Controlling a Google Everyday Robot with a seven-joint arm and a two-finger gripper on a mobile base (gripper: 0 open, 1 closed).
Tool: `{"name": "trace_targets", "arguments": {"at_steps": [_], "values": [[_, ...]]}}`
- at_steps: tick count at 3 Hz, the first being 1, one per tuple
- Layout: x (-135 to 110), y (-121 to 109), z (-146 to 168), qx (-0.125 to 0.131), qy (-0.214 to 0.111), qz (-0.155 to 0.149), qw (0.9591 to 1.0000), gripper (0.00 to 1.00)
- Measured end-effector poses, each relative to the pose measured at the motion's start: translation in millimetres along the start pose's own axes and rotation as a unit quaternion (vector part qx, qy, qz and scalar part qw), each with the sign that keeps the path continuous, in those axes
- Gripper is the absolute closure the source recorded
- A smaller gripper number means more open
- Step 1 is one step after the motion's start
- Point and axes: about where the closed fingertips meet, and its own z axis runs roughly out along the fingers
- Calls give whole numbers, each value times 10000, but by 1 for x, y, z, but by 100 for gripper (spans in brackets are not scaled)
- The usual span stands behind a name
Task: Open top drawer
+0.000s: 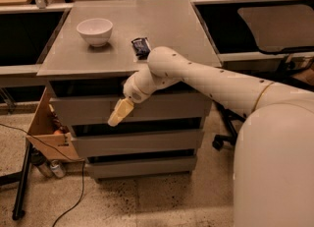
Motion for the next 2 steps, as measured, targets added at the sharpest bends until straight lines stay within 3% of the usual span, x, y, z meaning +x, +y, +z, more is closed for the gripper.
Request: {"name": "trace_targets", "arguments": {"at_steps": [1,2], "values": [[-2,-1,14,-250,42,-8,9997,0],[-1,0,14,-250,42,-8,9997,0]]}}
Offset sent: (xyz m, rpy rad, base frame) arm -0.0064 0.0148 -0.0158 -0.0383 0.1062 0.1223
